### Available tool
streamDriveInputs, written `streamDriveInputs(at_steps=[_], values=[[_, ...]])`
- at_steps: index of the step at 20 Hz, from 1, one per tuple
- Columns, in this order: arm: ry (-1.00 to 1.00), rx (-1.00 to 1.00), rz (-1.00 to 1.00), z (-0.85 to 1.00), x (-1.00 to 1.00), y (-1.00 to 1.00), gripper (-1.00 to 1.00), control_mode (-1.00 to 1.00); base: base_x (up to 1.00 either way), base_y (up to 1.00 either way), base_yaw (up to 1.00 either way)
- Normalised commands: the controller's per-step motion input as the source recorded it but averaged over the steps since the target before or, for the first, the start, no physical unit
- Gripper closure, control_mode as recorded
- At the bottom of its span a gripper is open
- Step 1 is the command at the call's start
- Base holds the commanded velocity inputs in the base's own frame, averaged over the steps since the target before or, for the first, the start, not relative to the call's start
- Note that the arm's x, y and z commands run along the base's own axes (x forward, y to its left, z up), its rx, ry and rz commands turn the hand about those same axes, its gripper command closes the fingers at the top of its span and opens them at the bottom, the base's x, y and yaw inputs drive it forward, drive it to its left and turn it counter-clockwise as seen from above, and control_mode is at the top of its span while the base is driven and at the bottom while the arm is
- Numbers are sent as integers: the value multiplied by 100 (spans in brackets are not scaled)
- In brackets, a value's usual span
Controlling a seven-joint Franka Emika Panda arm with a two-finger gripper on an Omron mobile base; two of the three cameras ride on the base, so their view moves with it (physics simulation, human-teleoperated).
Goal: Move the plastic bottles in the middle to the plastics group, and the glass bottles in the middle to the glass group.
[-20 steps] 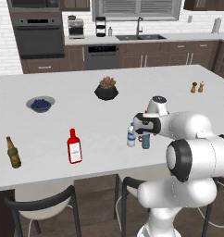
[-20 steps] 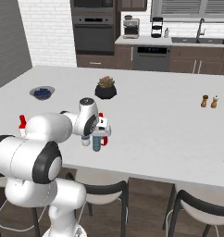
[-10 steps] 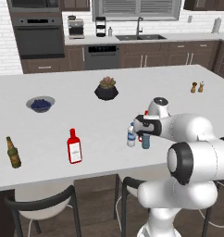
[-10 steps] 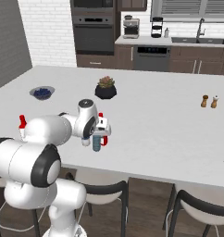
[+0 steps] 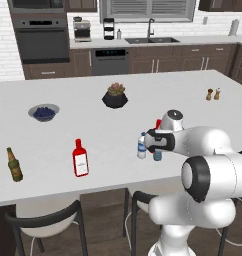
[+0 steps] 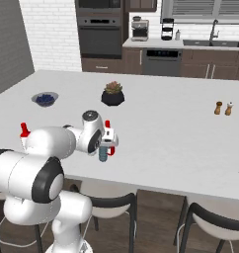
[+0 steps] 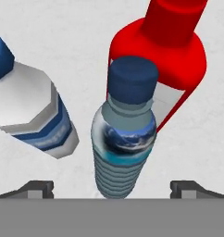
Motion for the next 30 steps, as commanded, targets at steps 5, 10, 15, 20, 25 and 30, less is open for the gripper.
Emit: streamDriveInputs(at_steps=[5,10,15,20,25,30], values=[[-1,0,0,-5,0,0,-100,-100,0,0,0],[0,0,0,-10,4,0,-100,-100,0,0,0],[0,0,0,-13,10,0,-100,-100,0,0,0],[0,0,0,-15,19,0,-100,-100,0,0,0],[0,0,0,-2,1,0,-100,-100,0,0,0],[0,0,0,-1,0,0,-100,-100,0,0,0]])
